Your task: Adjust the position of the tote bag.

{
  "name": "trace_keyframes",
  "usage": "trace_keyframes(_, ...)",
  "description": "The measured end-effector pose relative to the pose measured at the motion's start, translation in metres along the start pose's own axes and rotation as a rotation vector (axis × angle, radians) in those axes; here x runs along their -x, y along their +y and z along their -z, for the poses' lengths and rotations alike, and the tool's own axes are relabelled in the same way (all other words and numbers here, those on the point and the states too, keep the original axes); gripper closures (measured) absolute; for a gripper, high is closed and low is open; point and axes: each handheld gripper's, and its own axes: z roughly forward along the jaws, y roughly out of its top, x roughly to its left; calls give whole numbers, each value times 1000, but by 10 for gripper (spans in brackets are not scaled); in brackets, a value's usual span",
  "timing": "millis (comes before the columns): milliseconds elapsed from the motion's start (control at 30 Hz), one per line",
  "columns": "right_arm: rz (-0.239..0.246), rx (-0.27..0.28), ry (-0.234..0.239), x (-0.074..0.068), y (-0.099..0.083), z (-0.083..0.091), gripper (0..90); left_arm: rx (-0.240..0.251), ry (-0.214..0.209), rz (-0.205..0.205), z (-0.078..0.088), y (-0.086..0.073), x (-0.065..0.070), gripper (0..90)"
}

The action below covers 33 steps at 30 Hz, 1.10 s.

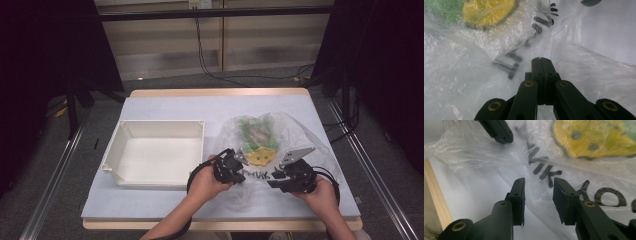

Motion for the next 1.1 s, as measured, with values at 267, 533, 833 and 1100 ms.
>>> trace_keyframes(267,-32,-21,-87,9,-4,-7,756,14,-7,24,0,-3,1,900)
trace_keyframes(533,-11,68,-184,5,12,-19,791,85,-24,60,8,-4,0,900)
trace_keyframes(833,6,144,-207,1,29,-18,808,165,50,37,22,9,-3,455)
trace_keyframes(1100,13,187,-187,-1,39,-12,805,162,80,29,14,32,-4,385)
